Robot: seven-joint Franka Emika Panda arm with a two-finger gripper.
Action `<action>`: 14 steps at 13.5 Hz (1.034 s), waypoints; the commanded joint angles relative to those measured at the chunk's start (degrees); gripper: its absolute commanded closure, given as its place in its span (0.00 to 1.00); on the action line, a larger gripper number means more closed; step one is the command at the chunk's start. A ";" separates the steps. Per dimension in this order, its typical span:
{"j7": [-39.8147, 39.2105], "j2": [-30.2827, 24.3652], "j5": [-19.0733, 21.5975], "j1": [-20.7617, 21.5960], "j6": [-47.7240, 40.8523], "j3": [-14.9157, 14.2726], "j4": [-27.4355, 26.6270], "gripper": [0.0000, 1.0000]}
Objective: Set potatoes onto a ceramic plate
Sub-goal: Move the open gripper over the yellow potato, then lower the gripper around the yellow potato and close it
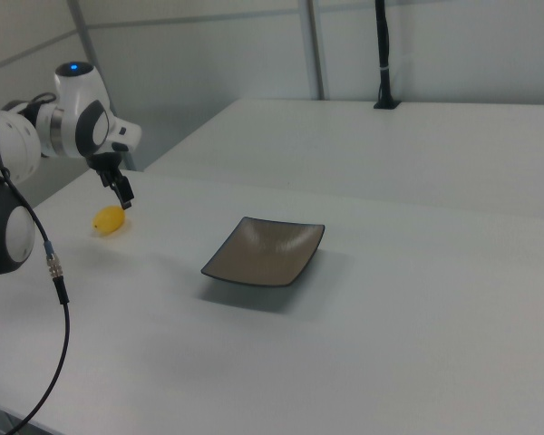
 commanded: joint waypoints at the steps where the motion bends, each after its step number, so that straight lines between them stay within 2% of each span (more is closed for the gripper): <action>1: 3.84 11.23 -2.53 3.73 4.25 -0.14 10.74 0.00; 4: 8.41 15.12 -8.59 6.98 9.27 -0.14 11.82 0.00; 6: 11.05 18.02 -11.32 7.43 10.87 0.30 14.18 0.00; 8: 11.93 20.75 -13.87 7.34 10.95 2.14 17.17 0.00; 10: 14.91 20.93 -17.38 7.25 12.53 2.94 17.27 0.00; 14: 15.54 21.46 -19.15 7.43 14.99 3.20 17.36 0.00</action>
